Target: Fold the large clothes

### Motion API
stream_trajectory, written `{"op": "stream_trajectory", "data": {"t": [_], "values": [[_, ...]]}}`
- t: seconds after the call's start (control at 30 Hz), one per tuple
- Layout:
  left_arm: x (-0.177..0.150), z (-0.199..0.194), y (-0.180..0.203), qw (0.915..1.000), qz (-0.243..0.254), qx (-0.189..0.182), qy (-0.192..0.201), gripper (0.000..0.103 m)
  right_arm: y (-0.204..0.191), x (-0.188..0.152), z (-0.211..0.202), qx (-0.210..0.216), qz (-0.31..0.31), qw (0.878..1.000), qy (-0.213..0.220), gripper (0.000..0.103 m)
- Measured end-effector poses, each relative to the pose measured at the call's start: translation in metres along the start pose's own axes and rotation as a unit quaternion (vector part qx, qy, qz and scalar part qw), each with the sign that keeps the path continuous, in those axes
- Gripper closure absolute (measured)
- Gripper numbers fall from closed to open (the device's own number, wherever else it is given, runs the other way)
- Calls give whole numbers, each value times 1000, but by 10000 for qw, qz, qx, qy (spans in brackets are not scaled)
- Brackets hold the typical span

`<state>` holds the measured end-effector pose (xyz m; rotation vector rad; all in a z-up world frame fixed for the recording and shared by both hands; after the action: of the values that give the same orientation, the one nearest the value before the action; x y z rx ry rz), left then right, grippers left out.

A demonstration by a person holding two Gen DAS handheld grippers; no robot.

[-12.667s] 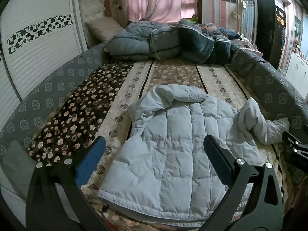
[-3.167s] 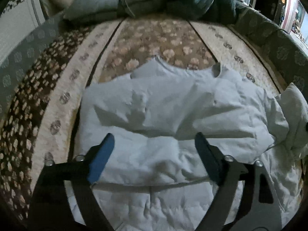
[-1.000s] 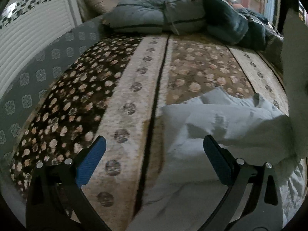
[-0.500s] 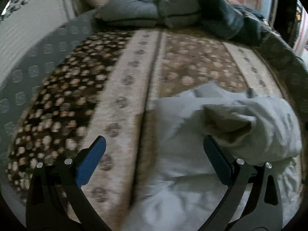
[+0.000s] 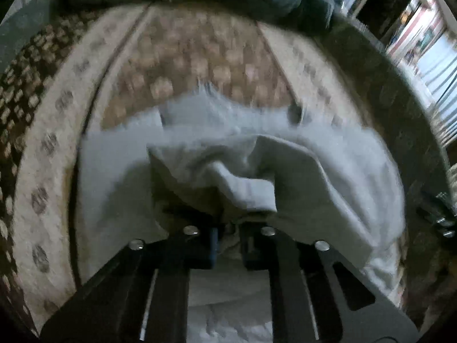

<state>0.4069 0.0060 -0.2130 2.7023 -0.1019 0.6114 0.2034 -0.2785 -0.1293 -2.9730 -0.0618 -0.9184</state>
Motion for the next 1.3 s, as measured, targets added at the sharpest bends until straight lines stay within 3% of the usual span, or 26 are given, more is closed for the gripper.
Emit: {"op": "stream_trajectory", "data": {"t": [0.1, 0.13, 0.27, 0.33, 0.4, 0.5, 0.57, 0.63, 0.7, 0.8, 0.87, 0.9, 0.93, 0.97, 1.0, 1.17, 1.3], "values": [[5, -71, -15, 9965, 364, 38, 756, 96, 6, -3, -6, -57, 101, 9996, 267, 19], [0, -80, -23, 9955, 503, 180, 777, 96, 9, -7, -7, 0, 194, 9992, 340, 19], [-49, -56, -90, 9917, 724, 1065, -16, 97, 16, -20, 2, 82, 432, 9987, 271, 19], [-82, -47, -144, 9832, 429, 1744, -334, 103, 18, -29, 7, 103, 493, 9986, 187, 19], [-100, -53, -182, 9831, -97, 1763, -477, 103, 19, -33, 9, 47, 460, 9989, 120, 19], [-98, -73, -190, 9860, -411, 1596, -271, 103, 21, -35, 10, -23, 428, 9990, 111, 19], [-84, -83, -172, 9889, -324, 1450, -2, 90, 22, -34, 9, -8, 543, 9984, 139, 19], [-65, -81, -147, 9904, -249, 1341, 240, 36, 21, -34, 8, 22, 645, 9978, 168, 19], [-45, -78, -121, 9926, -287, 1062, 510, 25, 19, -34, 7, 14, 622, 9979, 176, 19], [-19, -62, -94, 9958, -435, 631, 510, 25, 13, -32, 7, -93, 450, 9988, 178, 19], [-7, -40, -80, 9962, -428, 680, 331, 26, 10, -30, 8, -139, 371, 9991, 159, 19], [-4, -26, -76, 9961, -431, 741, 190, 34, 9, -30, 8, -147, 342, 9992, 171, 19], [-1, -12, -73, 9963, -433, 738, 36, 63, 8, -29, 9, -153, 310, 9992, 198, 19], [-2, 3, -70, 9965, -448, 690, -174, 79, 7, -30, 9, -154, 298, 9992, 212, 19], [-6, 13, -71, 9961, -480, 681, -306, 82, 6, -31, 10, -157, 294, 9992, 241, 19], [-58, 22, -84, 9929, -483, 1075, -166, 88, -2, -50, 21, -389, 97, 9985, 359, 19], [-62, -12, -84, 9931, -485, 1063, 118, 84, 14, -57, 25, -111, 513, 9981, 332, 19]]}}
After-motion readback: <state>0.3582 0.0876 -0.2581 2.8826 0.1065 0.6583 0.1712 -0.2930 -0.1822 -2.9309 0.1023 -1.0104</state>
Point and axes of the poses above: each gripper's, at about its wrist camera, not at the fingertips, and z roughly the way its jaws point, y to its right, x to its top, the point moved 3 cm from there along z, roughly the way its jaws point, and after that the axes turned 7 degrees about -z, right-handed, at the moved point
